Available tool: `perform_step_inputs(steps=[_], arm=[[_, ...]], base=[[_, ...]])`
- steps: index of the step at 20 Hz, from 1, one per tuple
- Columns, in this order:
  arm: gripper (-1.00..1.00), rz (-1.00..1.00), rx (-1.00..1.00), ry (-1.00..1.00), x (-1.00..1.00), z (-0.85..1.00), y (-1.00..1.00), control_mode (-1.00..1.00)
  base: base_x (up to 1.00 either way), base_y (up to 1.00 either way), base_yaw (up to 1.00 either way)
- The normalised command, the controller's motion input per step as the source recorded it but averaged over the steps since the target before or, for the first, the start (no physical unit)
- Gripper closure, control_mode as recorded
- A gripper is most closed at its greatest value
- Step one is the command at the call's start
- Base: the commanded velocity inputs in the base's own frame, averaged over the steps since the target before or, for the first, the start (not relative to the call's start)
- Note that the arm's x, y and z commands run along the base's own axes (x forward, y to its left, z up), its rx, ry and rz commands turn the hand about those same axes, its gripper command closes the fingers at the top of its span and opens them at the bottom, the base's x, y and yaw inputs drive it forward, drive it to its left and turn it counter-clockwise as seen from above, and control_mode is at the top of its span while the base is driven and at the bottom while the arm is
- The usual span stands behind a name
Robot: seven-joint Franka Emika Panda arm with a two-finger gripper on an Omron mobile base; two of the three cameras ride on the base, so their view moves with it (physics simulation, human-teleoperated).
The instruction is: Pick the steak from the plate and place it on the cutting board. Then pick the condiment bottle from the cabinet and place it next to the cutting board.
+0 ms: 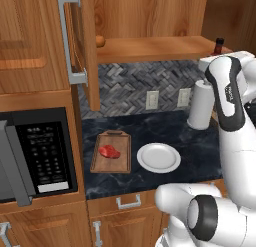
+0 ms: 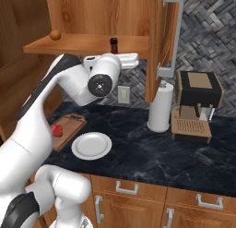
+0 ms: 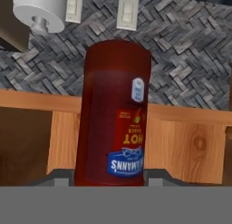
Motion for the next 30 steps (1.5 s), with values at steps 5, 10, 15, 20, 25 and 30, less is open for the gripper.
perform_step_inputs(steps=[5,10,15,20,25,30], arm=[[1.0,0.0,0.07,0.09,-0.39,0.19,0.2,-1.0],[1.0,0.0,0.08,0.11,-0.44,0.2,0.18,-1.0],[1.0,0.0,0.1,0.08,-0.48,0.11,0.18,-1.0],[1.0,0.0,0.11,0.04,-0.48,0.0,0.24,-1.0],[1.0,0.0,0.11,0.03,-0.42,-0.04,0.27,-1.0],[1.0,0.0,0.11,0.03,-0.4,-0.08,0.28,-1.0]], base=[[0.0,0.0,0.0],[0.0,0.0,0.0],[0.0,0.0,0.0],[0.0,0.0,0.0],[0.0,0.0,0.0],[0.0,0.0,0.0]])
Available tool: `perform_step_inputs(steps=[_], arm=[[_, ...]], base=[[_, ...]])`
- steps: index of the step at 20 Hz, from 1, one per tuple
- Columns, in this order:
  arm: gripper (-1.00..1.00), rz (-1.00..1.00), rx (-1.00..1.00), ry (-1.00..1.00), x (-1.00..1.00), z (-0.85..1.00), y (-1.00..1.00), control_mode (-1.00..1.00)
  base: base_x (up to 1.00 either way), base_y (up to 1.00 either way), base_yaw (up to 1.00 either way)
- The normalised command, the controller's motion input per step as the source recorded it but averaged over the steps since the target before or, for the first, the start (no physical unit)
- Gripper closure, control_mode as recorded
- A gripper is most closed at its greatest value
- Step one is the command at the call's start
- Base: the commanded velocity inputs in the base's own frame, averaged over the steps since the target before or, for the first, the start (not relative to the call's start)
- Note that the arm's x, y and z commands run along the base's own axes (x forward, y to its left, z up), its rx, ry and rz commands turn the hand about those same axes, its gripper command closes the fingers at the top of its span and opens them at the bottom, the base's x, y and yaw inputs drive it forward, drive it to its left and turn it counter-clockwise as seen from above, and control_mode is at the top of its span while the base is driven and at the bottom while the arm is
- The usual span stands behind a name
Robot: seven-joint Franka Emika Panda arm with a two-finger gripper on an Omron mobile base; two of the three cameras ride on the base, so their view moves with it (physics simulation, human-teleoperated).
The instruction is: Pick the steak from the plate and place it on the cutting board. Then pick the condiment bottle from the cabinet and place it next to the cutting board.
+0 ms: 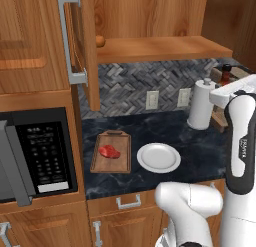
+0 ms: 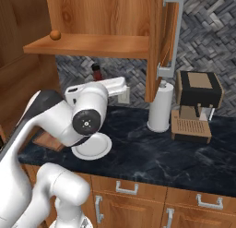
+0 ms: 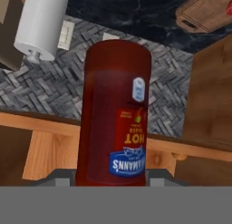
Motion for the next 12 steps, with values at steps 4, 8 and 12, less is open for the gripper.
perform_step_inputs(steps=[4,8,12], arm=[[1.0,0.0,0.11,0.01,-0.4,-0.11,0.28,-1.0],[1.0,0.0,0.1,0.0,-0.32,-0.19,0.25,-1.0],[1.0,0.0,0.09,0.0,-0.08,-0.15,0.1,-1.0]], base=[[0.0,0.0,0.0],[0.0,0.0,0.0],[0.0,0.0,0.0]])
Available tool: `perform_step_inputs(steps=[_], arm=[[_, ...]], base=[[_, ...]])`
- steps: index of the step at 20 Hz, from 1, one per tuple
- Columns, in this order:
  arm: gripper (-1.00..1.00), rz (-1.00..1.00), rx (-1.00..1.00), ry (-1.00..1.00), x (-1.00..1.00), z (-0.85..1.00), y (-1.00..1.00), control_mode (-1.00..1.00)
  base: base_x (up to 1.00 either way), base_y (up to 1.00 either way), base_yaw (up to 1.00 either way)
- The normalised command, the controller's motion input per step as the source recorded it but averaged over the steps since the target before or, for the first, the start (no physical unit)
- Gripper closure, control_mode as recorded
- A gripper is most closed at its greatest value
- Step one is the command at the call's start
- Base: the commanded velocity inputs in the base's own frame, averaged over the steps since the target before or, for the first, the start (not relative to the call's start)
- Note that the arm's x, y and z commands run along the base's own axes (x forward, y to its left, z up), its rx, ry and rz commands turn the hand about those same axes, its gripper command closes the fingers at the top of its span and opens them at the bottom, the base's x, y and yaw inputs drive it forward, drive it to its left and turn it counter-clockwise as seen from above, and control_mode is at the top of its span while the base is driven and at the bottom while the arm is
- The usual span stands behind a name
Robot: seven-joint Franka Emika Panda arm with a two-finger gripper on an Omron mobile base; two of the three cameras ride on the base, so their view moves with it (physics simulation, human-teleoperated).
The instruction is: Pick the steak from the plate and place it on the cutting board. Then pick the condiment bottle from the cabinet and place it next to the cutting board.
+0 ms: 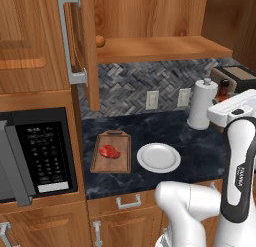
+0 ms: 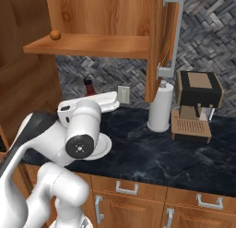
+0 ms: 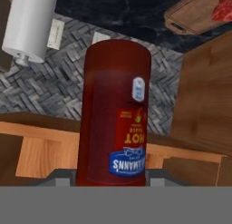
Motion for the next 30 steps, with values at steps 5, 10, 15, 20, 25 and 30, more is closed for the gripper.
perform_step_inputs(steps=[5,10,15,20,25,30], arm=[[1.0,0.0,0.06,0.0,0.0,-0.22,0.03,-1.0],[1.0,0.0,0.02,0.03,0.03,-0.23,0.0,-1.0],[1.0,0.0,0.0,0.03,0.05,-0.26,0.0,-1.0],[1.0,0.01,0.0,0.04,0.01,-0.24,0.0,-1.0],[1.0,0.03,0.0,0.01,0.03,-0.16,0.0,-1.0],[1.0,0.08,0.0,0.0,0.06,-0.2,0.0,-1.0]], base=[[0.0,0.0,0.0],[0.0,0.0,0.0],[0.0,0.0,0.0],[0.0,0.0,0.0],[0.0,0.0,0.0],[0.0,0.0,0.0]])
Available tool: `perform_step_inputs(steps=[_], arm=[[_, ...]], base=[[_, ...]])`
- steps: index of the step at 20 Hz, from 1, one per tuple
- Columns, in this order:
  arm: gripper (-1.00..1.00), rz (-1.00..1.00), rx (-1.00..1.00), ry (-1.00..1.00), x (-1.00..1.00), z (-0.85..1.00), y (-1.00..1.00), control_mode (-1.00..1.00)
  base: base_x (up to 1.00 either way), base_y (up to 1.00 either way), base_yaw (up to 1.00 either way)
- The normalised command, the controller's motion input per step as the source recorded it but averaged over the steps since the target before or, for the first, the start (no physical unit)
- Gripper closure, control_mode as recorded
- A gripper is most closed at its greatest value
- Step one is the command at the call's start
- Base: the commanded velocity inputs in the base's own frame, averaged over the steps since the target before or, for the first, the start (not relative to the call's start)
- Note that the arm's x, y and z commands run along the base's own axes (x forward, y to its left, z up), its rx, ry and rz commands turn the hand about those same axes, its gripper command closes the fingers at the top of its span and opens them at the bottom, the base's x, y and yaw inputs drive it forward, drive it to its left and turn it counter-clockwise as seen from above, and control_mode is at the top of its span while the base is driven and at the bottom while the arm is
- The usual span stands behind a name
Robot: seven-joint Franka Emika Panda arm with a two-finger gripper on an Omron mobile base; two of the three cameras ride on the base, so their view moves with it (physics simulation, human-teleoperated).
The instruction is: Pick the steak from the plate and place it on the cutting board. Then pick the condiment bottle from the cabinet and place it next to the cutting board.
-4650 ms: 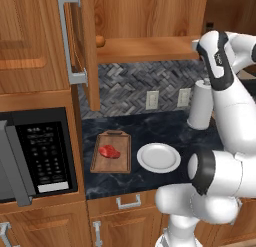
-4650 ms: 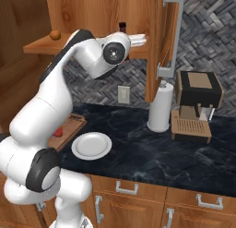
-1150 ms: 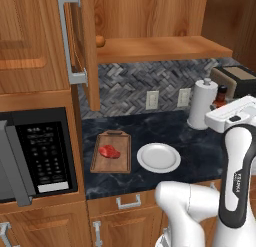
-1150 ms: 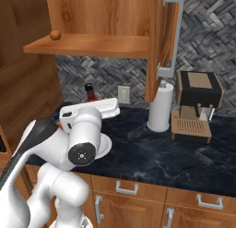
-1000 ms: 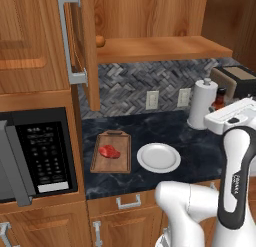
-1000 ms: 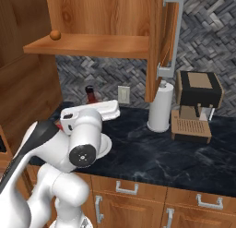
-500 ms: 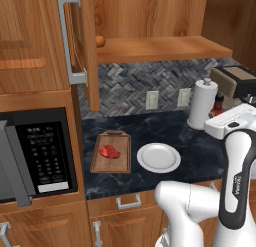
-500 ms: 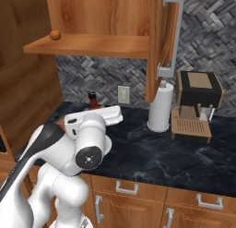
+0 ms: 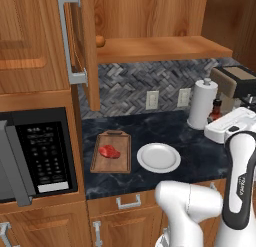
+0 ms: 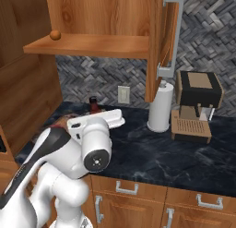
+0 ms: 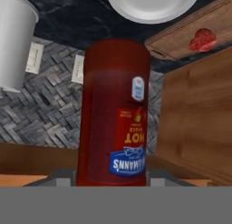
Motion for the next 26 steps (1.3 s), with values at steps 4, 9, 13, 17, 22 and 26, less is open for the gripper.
perform_step_inputs(steps=[4,9,13,17,22,26], arm=[[1.0,0.14,0.0,0.0,0.06,-0.33,0.0,-1.0],[1.0,0.16,0.0,-0.01,0.1,-0.33,0.0,-1.0],[1.0,0.14,0.0,-0.03,0.04,-0.25,0.0,-1.0],[1.0,0.13,0.0,-0.07,0.01,-0.22,0.0,-1.0],[1.0,0.12,0.0,-0.06,0.0,-0.19,0.0,-1.0],[1.0,0.11,0.0,-0.06,0.0,-0.15,0.0,-1.0]], base=[[0.0,0.0,0.0],[0.0,0.0,0.0],[0.0,0.0,0.0],[0.0,0.0,0.0],[0.0,0.0,0.0],[0.0,0.0,0.0]])
